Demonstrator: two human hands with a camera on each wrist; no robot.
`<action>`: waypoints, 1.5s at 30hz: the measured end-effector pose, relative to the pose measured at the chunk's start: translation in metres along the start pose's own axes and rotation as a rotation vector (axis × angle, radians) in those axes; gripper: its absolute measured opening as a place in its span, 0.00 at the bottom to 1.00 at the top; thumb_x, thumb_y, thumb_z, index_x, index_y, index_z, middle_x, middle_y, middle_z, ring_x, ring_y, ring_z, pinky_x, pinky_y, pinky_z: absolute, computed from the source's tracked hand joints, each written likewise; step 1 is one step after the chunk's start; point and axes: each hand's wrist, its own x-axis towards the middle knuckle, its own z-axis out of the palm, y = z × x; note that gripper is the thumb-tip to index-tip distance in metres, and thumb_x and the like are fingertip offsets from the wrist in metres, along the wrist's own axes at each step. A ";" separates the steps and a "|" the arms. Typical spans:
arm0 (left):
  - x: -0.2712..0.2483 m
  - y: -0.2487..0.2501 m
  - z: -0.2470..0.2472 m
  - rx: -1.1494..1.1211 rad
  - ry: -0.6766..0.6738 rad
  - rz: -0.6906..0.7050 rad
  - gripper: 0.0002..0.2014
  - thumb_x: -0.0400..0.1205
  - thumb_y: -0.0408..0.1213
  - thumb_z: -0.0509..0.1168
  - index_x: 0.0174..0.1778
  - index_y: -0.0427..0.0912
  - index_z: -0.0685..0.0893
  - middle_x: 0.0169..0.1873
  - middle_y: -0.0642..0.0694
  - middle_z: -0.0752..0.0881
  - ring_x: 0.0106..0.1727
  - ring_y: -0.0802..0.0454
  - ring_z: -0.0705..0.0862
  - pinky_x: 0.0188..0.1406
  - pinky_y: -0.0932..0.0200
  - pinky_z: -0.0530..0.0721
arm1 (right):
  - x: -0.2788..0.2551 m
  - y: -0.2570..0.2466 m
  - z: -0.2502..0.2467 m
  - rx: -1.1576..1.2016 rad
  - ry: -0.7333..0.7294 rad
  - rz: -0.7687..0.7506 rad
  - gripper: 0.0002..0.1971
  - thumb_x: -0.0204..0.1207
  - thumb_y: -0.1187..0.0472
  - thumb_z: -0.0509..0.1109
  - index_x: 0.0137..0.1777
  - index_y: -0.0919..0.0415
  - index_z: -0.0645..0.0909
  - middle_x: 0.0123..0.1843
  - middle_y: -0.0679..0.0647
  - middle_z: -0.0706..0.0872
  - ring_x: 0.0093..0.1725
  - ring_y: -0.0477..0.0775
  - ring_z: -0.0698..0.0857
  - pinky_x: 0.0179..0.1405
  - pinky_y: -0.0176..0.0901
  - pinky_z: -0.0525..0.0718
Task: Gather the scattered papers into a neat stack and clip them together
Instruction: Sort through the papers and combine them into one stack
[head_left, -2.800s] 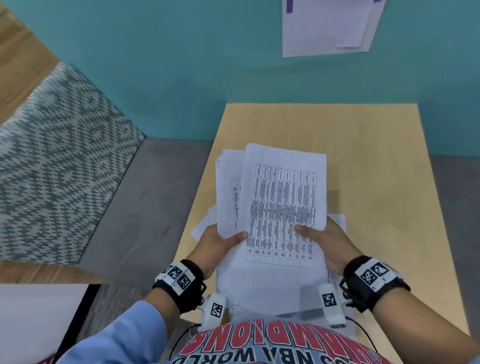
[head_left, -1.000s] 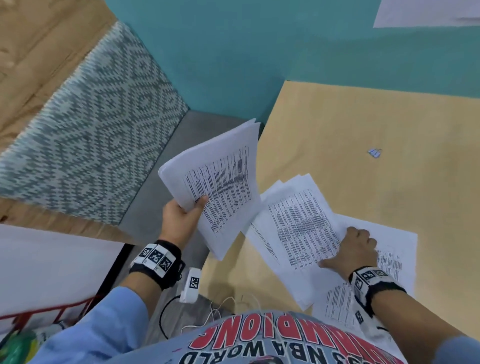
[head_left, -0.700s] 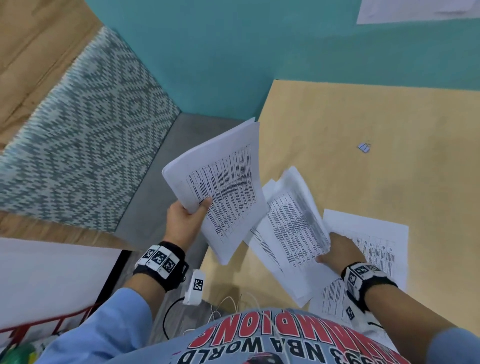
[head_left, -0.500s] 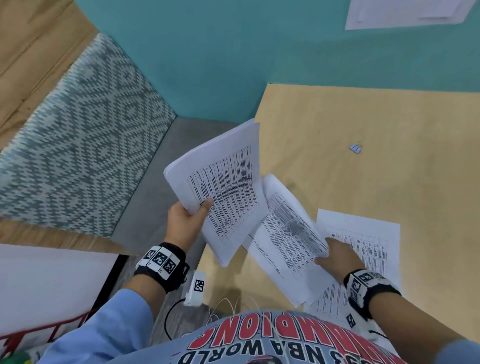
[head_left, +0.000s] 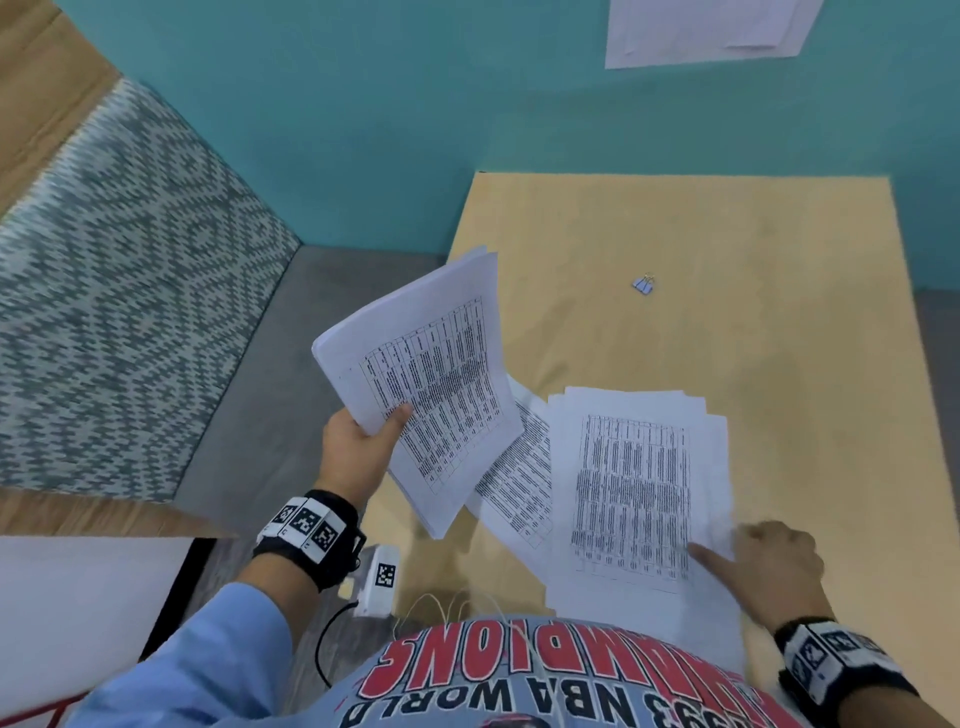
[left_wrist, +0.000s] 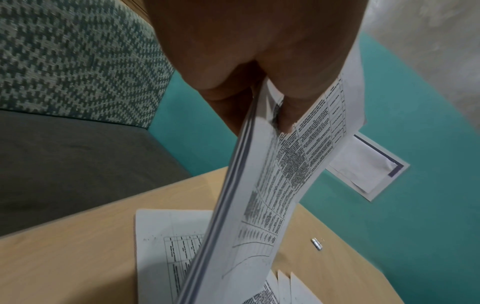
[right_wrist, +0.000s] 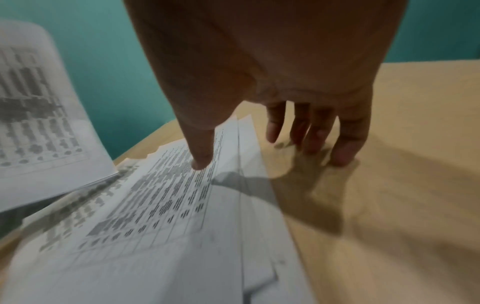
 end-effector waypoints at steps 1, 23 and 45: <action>-0.001 0.001 0.002 0.007 -0.006 0.002 0.06 0.84 0.38 0.78 0.52 0.55 0.91 0.50 0.57 0.94 0.53 0.60 0.94 0.55 0.55 0.92 | 0.004 -0.006 0.004 -0.013 0.043 0.023 0.52 0.62 0.23 0.78 0.71 0.69 0.79 0.68 0.67 0.82 0.70 0.69 0.76 0.69 0.61 0.78; -0.002 -0.010 -0.017 0.014 0.062 -0.022 0.03 0.85 0.34 0.77 0.51 0.48 0.92 0.45 0.59 0.93 0.39 0.74 0.92 0.43 0.64 0.92 | -0.012 0.006 -0.079 0.861 -0.019 0.083 0.26 0.80 0.70 0.78 0.77 0.68 0.79 0.77 0.71 0.83 0.69 0.71 0.84 0.71 0.60 0.75; -0.016 -0.015 0.059 -0.212 -0.302 -0.310 0.21 0.84 0.46 0.78 0.72 0.47 0.89 0.62 0.47 0.96 0.61 0.42 0.96 0.60 0.35 0.94 | -0.016 0.041 -0.094 1.434 -0.213 0.083 0.49 0.54 0.59 0.95 0.79 0.57 0.81 0.74 0.55 0.89 0.76 0.61 0.85 0.85 0.77 0.66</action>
